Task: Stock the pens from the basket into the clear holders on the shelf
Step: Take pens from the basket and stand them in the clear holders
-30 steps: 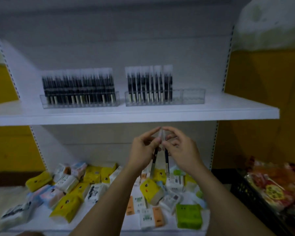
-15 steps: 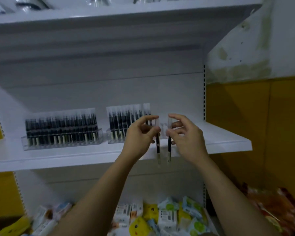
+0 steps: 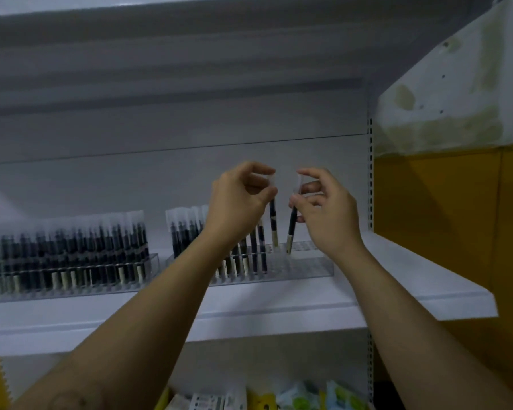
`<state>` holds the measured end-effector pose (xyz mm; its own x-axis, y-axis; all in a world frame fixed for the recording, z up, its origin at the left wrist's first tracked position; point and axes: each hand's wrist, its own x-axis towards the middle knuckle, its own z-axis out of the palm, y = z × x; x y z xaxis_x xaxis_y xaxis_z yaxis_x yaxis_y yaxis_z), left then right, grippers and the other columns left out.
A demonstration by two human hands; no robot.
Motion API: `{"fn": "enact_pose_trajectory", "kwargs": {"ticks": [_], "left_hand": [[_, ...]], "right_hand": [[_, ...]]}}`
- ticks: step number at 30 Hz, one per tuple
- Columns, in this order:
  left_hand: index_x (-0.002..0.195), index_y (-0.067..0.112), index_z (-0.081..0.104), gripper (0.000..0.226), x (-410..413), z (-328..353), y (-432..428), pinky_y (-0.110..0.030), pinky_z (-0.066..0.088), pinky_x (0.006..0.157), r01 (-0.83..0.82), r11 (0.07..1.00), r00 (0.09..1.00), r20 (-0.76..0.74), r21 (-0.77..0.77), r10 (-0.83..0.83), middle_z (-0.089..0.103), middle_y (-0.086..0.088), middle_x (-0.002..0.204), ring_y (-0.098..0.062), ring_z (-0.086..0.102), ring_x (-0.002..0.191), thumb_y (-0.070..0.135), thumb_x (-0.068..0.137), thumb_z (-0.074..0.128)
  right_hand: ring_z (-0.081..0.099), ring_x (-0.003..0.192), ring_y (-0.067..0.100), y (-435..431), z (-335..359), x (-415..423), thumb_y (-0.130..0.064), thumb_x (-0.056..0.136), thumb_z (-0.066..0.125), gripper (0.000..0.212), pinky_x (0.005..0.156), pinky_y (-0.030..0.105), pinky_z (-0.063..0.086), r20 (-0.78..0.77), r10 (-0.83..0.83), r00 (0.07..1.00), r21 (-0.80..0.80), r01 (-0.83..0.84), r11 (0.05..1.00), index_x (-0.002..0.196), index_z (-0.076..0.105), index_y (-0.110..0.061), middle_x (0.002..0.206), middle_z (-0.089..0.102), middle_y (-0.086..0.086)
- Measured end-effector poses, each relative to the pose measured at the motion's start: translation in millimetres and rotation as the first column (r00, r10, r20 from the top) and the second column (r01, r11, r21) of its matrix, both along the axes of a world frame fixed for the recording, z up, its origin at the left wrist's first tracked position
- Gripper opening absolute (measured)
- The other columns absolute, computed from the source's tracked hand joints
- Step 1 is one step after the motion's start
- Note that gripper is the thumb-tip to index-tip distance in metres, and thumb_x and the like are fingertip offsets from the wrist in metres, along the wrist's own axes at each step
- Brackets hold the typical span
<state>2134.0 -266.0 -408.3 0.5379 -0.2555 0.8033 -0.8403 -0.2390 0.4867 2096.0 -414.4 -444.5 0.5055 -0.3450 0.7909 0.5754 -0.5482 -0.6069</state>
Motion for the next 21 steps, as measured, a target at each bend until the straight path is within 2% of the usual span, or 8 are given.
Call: {"fn": "enact_pose_trajectory", "kwargs": {"ticks": [5, 12, 17, 21], "left_hand": [[0.106, 0.024, 0.064, 0.022, 26.9, 11.5, -12.1, -0.014, 0.053, 0.074, -0.039, 0.997, 0.999, 0.030, 0.068, 0.037, 0.066, 0.011, 0.089, 0.001, 0.064, 0.083, 0.019, 0.085, 0.071], [0.099, 0.023, 0.063, 0.020, 57.1, 13.8, -20.6, -0.017, 0.055, 0.073, -0.043, 0.990, 0.999, -0.020, 0.133, 0.046, 0.067, 0.011, 0.083, 0.000, 0.066, 0.078, 0.017, 0.083, 0.074], [0.098, 0.024, 0.064, 0.020, 62.1, 15.8, -17.9, -0.010, 0.053, 0.068, -0.041, 0.988, 0.999, -0.020, 0.146, 0.044, 0.068, 0.012, 0.082, 0.003, 0.066, 0.074, 0.020, 0.082, 0.074], [0.098, 0.025, 0.064, 0.020, 63.4, 13.1, -16.5, -0.010, 0.053, 0.065, -0.039, 0.987, 0.999, -0.031, 0.154, 0.044, 0.068, 0.013, 0.078, 0.006, 0.066, 0.072, 0.021, 0.082, 0.074]], "right_hand": [[0.068, 0.083, 0.015, -8.2, 7.8, 34.4, -0.016, 0.090, 0.066, 0.037, 0.073, 0.042, 0.060, 0.028, 0.005, 1.000, 0.037, -0.006, 0.999, 0.122, 0.056, -0.028, 0.093, 0.059, -0.008], [0.068, 0.083, 0.017, -21.7, 1.9, 68.4, -0.014, 0.089, 0.066, 0.036, 0.074, 0.044, 0.059, -0.001, 0.024, 1.000, 0.069, -0.024, 0.997, 0.120, 0.057, -0.030, 0.092, 0.060, -0.004], [0.069, 0.081, 0.017, -25.5, -4.6, 78.2, -0.010, 0.090, 0.066, 0.036, 0.071, 0.045, 0.060, -0.018, 0.063, 0.998, 0.114, -0.060, 0.992, 0.117, 0.058, -0.031, 0.091, 0.060, -0.003], [0.070, 0.080, 0.019, -24.5, -6.3, 79.7, -0.010, 0.088, 0.067, 0.036, 0.072, 0.044, 0.060, -0.037, 0.091, 0.995, 0.088, -0.088, 0.992, 0.118, 0.059, -0.030, 0.088, 0.060, -0.004]]}}
